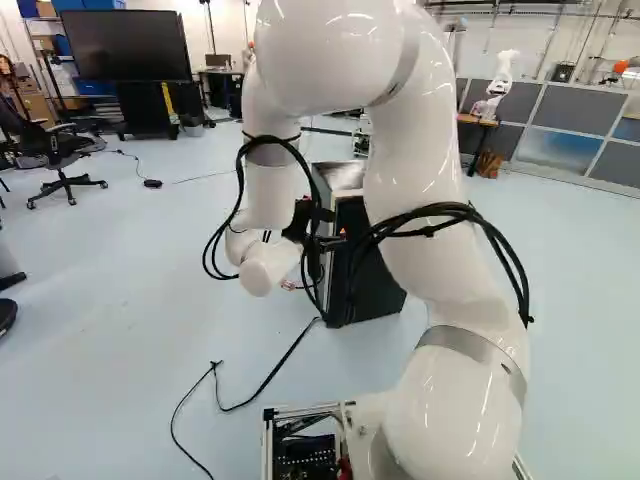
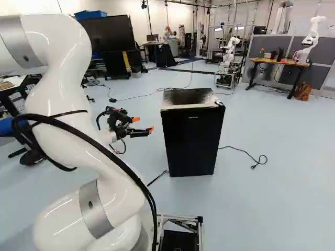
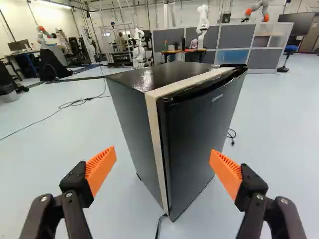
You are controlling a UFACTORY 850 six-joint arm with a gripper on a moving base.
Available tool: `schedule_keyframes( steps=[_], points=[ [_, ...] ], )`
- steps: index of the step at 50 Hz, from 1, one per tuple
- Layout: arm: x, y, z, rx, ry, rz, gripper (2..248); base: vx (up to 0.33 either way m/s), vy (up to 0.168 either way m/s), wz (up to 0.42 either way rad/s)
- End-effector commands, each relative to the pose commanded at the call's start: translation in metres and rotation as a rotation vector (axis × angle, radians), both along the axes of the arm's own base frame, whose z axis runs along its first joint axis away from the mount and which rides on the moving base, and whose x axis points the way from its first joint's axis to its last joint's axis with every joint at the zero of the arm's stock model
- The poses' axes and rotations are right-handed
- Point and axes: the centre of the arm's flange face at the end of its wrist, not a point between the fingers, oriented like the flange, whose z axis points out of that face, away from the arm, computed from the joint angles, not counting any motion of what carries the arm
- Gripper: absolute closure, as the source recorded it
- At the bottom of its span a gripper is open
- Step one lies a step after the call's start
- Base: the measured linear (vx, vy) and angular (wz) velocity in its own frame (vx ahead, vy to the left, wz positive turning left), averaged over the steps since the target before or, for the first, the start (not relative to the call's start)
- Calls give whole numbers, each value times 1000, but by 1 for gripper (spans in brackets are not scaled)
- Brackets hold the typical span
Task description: Grab a drink from the fridge
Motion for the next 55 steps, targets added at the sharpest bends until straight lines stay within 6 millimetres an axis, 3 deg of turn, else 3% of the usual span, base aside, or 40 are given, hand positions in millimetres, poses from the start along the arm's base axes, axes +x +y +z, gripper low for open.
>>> schedule_keyframes(
  steps=[21,31,55],
  points=[
    [40,12,-31,-2,2,-37,3,0,0,0],
    [57,14,-37,8,-11,-56,3,0,0,0],
    [68,0,-37,11,-15,-93,3,0,0,0]
  ],
)
